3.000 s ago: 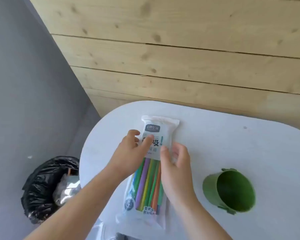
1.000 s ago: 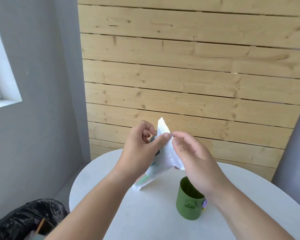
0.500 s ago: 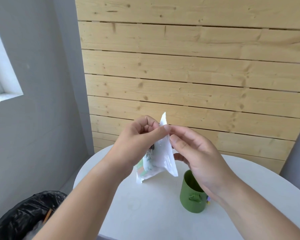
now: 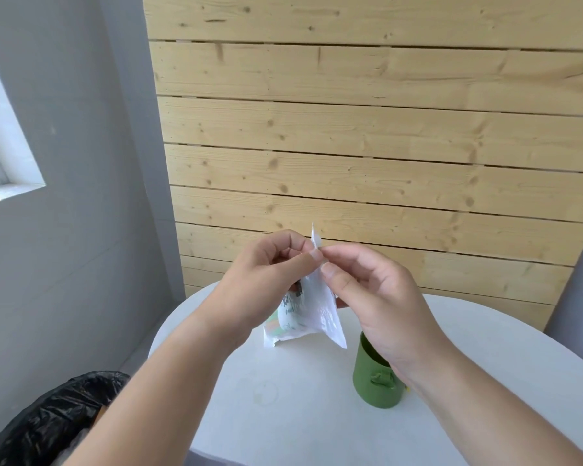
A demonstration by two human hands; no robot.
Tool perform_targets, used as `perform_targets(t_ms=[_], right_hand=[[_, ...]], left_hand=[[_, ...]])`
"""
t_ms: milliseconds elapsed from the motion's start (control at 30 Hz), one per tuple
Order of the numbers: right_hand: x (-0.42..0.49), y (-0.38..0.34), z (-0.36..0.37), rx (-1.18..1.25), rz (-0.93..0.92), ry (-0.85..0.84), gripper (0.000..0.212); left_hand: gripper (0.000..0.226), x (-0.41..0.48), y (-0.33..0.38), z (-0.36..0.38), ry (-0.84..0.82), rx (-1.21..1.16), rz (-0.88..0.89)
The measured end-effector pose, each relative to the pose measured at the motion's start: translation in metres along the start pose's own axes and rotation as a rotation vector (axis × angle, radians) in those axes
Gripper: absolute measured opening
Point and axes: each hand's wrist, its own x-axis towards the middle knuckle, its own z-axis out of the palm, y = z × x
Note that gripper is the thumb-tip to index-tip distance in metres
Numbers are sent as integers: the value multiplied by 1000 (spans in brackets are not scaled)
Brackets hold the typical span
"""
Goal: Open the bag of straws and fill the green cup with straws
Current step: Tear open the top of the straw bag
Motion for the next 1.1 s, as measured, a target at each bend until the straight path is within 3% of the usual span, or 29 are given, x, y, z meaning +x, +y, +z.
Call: perform_targets(t_ms=[433, 700, 1100], right_hand=[[-4, -1, 1, 91, 70, 27, 25], [-4, 4, 3, 12, 74, 122, 15], [-4, 2, 4, -8, 166, 50, 26]], left_hand=[[20, -1, -7, 2, 21, 34, 50], [21, -2, -6, 4, 17, 44, 74], [20, -4, -4, 3, 19, 69, 41]])
